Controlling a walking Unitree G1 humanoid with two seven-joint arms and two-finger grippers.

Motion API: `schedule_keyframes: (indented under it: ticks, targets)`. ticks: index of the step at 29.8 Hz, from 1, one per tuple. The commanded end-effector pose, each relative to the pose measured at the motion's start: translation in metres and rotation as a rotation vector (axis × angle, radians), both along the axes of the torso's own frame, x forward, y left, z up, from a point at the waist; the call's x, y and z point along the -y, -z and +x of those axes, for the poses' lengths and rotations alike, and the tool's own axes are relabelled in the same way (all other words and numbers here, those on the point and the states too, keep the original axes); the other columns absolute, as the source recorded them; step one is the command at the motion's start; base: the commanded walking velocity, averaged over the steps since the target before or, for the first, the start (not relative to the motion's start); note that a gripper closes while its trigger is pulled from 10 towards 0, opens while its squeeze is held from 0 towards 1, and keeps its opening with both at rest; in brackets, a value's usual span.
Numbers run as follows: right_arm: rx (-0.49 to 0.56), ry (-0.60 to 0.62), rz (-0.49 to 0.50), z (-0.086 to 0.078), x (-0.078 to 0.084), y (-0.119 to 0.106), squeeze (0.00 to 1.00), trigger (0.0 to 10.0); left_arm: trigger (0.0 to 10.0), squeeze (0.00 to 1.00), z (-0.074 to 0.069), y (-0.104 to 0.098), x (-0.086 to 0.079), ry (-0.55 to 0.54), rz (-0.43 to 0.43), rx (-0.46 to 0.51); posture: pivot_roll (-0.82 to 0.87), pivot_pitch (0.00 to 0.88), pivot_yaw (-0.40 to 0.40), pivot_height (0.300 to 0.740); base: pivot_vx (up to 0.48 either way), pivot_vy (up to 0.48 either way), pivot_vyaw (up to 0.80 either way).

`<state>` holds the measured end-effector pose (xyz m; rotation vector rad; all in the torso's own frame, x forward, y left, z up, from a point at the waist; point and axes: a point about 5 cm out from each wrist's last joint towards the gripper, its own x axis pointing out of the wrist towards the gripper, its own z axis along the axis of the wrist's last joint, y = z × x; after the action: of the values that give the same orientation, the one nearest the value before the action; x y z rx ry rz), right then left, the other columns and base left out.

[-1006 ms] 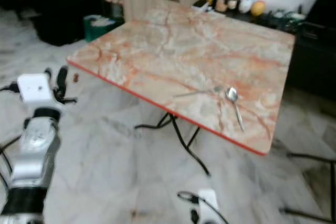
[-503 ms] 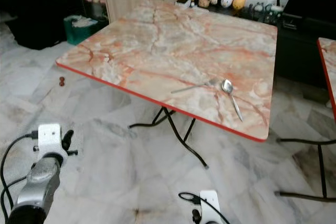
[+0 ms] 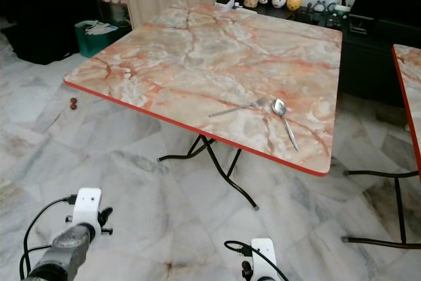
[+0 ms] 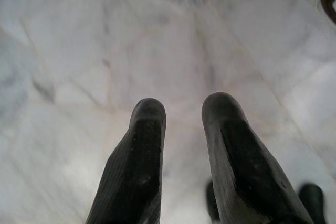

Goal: Setting the table

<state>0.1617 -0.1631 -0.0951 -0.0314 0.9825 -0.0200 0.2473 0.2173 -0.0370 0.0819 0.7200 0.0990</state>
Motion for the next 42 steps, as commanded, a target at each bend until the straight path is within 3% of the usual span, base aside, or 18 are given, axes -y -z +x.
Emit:
schedule_keyframes:
  ticks: [1,4,13,22,27,28,30,31,33,42]
  targets:
    - [0.002,0.011,-0.003,0.0,0.001,0.0,0.0,10.0,10.0,0.0,-0.007,0.006,-0.002,-0.022,-0.012,-0.036,0.0,0.0,-0.025,0.74,0.0,0.0,0.0]
    - [0.005,0.024,-0.001,0.0,0.0,0.0,0.0,10.0,10.0,0.0,-0.019,0.015,-0.004,-0.064,-0.022,-0.075,0.01,0.002,-0.024,0.74,0.0,0.0,0.0]
    - [0.047,0.045,-0.008,0.002,0.001,-0.002,0.0,10.0,10.0,0.0,-0.035,0.022,-0.017,-0.142,-0.012,-0.102,0.0,0.013,-0.02,0.74,0.0,0.0,0.0]
    - [0.139,0.083,-0.038,0.007,0.004,-0.007,0.0,10.0,10.0,0.0,-0.04,0.024,-0.018,-0.157,-0.012,-0.1,0.0,0.018,-0.022,0.74,0.0,0.0,0.0]
    - [0.241,0.109,-0.07,0.011,0.006,-0.013,0.0,10.0,10.0,0.0,-0.04,0.024,-0.018,-0.151,-0.002,-0.09,0.0,0.011,-0.024,0.74,0.0,0.0,0.0]
    - [0.292,0.085,-0.101,0.024,0.01,-0.021,0.0,10.0,10.0,0.0,-0.04,0.024,-0.018,-0.149,0.0,-0.089,0.0,0.011,-0.024,0.74,0.0,0.0,0.0]
    - [0.535,0.094,-0.095,0.083,0.02,-0.063,0.0,10.0,10.0,0.0,-0.04,0.024,-0.019,-0.149,0.002,-0.088,0.0,0.007,-0.025,0.74,0.0,0.0,0.0]
    - [0.582,0.101,-0.081,0.089,0.021,-0.07,0.0,10.0,10.0,0.0,-0.041,0.024,-0.019,-0.151,0.003,-0.088,-0.01,0.006,-0.025,0.74,0.0,0.0,0.0]
    - [0.669,0.098,-0.077,0.094,0.024,-0.08,0.0,10.0,10.0,0.0,-0.042,0.024,-0.019,-0.151,0.005,-0.088,-0.01,0.0,-0.025,0.74,0.0,0.0,0.0]
    - [0.835,0.065,-0.092,0.093,0.023,-0.1,0.0,10.0,10.0,0.0,-0.047,0.028,-0.016,-0.143,0.006,-0.097,-0.01,0.0,-0.029,0.74,0.0,0.0,0.0]
